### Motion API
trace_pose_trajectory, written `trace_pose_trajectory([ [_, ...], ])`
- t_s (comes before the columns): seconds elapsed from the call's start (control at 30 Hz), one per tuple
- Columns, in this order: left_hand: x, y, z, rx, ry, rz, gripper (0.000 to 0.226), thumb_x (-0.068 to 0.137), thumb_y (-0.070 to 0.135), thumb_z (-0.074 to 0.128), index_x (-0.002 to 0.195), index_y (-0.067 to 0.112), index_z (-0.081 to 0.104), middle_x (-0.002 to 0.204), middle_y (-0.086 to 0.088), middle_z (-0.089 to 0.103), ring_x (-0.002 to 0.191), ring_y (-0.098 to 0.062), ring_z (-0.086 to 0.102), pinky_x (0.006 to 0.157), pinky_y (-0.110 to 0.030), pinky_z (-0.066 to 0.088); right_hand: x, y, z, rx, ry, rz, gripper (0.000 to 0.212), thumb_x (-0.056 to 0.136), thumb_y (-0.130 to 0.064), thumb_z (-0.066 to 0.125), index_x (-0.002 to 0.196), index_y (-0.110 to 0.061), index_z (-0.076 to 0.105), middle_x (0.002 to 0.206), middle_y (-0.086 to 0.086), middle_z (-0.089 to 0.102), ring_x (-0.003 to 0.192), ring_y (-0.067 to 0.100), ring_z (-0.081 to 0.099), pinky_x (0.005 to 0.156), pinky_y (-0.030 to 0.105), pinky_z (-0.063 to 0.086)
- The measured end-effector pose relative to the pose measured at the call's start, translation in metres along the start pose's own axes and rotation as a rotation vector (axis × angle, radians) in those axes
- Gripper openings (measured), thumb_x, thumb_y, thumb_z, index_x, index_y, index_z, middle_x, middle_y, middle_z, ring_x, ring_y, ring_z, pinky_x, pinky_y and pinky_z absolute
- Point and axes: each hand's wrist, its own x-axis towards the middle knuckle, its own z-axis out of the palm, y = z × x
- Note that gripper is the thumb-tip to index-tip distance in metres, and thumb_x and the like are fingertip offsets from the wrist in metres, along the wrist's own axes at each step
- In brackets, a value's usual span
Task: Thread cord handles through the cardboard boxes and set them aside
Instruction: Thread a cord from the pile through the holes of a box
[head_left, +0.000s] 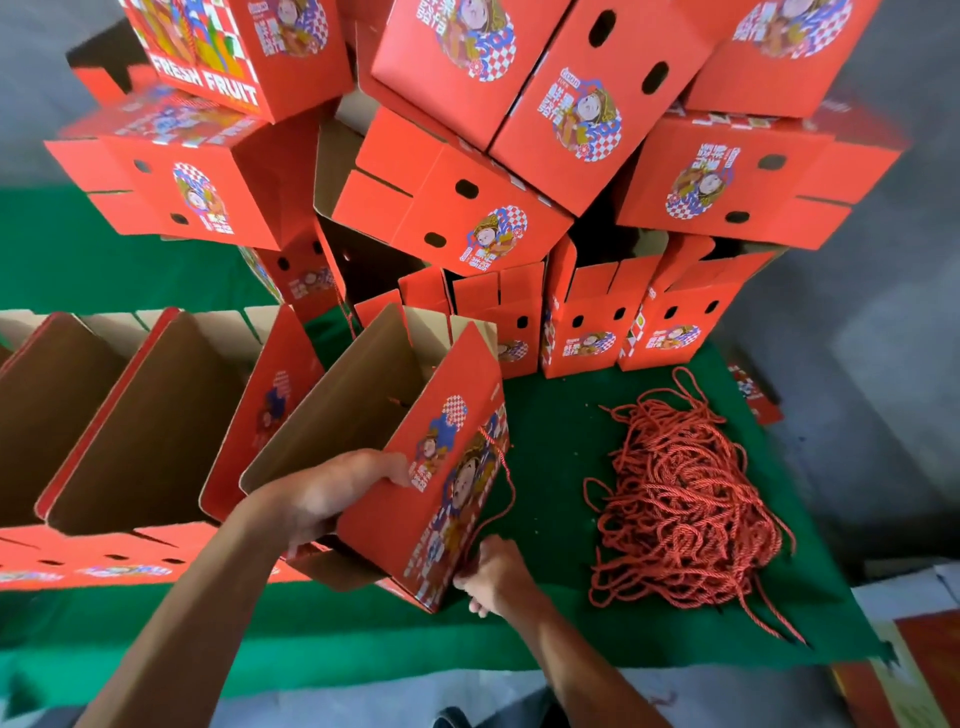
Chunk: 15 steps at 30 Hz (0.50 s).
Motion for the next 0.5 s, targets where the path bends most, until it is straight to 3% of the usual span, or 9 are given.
trace_pose_trajectory([
  [0.07, 0.0, 0.0, -0.003, 0.003, 0.018, 0.01, 0.064, 0.062, 0.05, 0.071, 0.12, 0.023, 0.064, 0.105, -0.005, 0.079, 0.092, -0.023, 0.077, 0.08, -0.035, 0.053, -0.007, 0.006, 0.0, 0.17, 0.043, -0.049, 0.017, 0.091, -0.011, 0.075, 0.088, 0.004, 0.069, 0.081, 0.018, 0.072, 0.053, 0.025, 0.065, 0.049, 0.033, 0.056],
  [0.17, -0.001, 0.004, -0.003, -0.01, 0.022, 0.035, 0.06, 0.066, 0.049, 0.069, 0.119, 0.023, 0.064, 0.104, -0.004, 0.079, 0.091, -0.023, 0.077, 0.082, -0.037, 0.052, -0.02, 0.004, -0.009, 0.566, 0.118, -0.123, 0.023, 0.09, -0.006, 0.073, 0.071, 0.003, 0.065, 0.07, 0.023, 0.067, 0.051, 0.024, 0.062, 0.053, 0.035, 0.057],
  [0.33, 0.001, 0.01, 0.01, 0.006, 0.041, 0.058, 0.039, 0.084, 0.039, 0.068, 0.117, 0.019, 0.063, 0.101, -0.006, 0.08, 0.089, -0.025, 0.078, 0.076, -0.034, 0.057, -0.046, -0.026, -0.021, 0.928, 0.117, -0.296, 0.012, 0.093, 0.0, 0.066, 0.094, 0.012, 0.068, 0.08, 0.025, 0.073, 0.066, 0.031, 0.071, 0.067, 0.037, 0.062],
  [0.4, 0.002, 0.012, 0.015, 0.025, 0.041, 0.059, 0.039, 0.085, 0.038, 0.066, 0.118, 0.017, 0.063, 0.102, -0.008, 0.079, 0.091, -0.027, 0.077, 0.079, -0.036, 0.058, -0.051, -0.035, -0.018, 1.009, 0.115, -0.337, 0.012, 0.094, 0.004, 0.064, 0.098, 0.015, 0.065, 0.079, 0.026, 0.073, 0.066, 0.031, 0.071, 0.068, 0.038, 0.062],
  [0.5, -0.002, 0.016, 0.02, 0.062, 0.023, 0.065, 0.023, 0.099, 0.032, 0.054, 0.116, 0.018, 0.062, 0.097, -0.003, 0.08, 0.085, -0.022, 0.078, 0.071, -0.03, 0.058, -0.055, -0.04, -0.017, 1.052, 0.138, -0.359, 0.014, 0.097, 0.0, 0.065, 0.098, 0.014, 0.065, 0.08, 0.026, 0.073, 0.066, 0.03, 0.071, 0.069, 0.038, 0.062],
])
